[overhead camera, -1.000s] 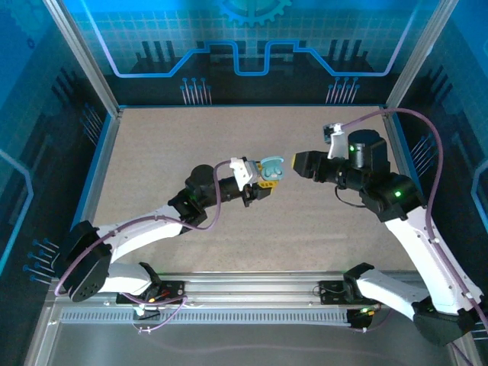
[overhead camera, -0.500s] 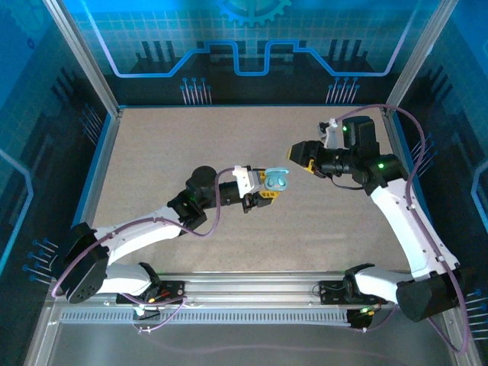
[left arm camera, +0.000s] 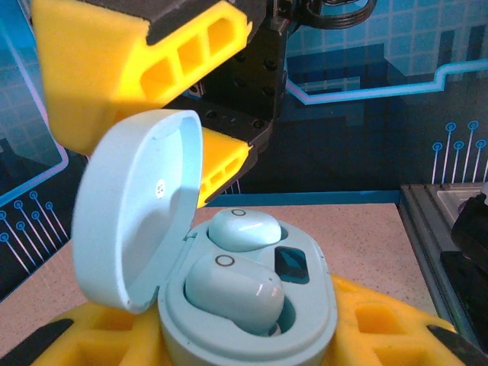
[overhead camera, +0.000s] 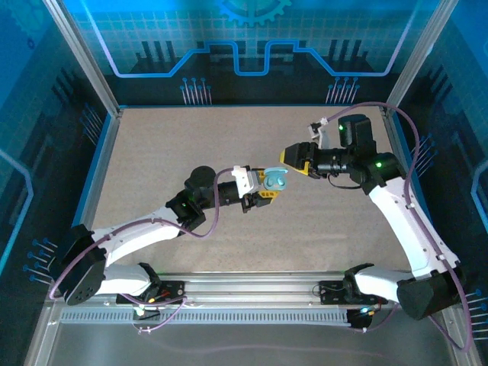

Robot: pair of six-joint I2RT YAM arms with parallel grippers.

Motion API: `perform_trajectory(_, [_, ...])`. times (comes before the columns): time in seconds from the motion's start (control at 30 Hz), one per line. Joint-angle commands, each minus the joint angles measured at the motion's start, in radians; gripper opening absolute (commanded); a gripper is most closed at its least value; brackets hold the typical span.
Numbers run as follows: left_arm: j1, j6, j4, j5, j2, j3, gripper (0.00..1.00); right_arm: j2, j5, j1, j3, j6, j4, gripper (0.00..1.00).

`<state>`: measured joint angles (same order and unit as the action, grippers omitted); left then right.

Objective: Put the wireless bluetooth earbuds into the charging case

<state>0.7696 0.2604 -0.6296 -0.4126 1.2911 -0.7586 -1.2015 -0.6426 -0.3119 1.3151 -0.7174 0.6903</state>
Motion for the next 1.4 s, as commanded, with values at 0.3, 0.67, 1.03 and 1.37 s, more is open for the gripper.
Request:
perform_trajectory(0.3, [-0.001, -0.089, -0.018, 0.031, -0.012, -0.053, 0.31, 0.025, -0.084, -0.017, 0.011, 0.064, 0.046, 0.62])
perform_trajectory(0.67, [-0.014, -0.158, -0.057, 0.008, -0.018, -0.05, 0.32, 0.08, -0.156, 0.011, -0.071, -0.008, -0.051, 0.64])
perform_trajectory(1.03, [-0.026, -0.22, -0.152, -0.015, 0.006, -0.042, 0.32, 0.054, -0.309, 0.008, -0.156, -0.089, -0.174, 0.58])
perform_trajectory(1.37, [-0.026, -0.208, -0.114, -0.009, 0.018, -0.051, 0.37, 0.025, -0.361, -0.007, -0.18, -0.146, -0.261, 0.3])
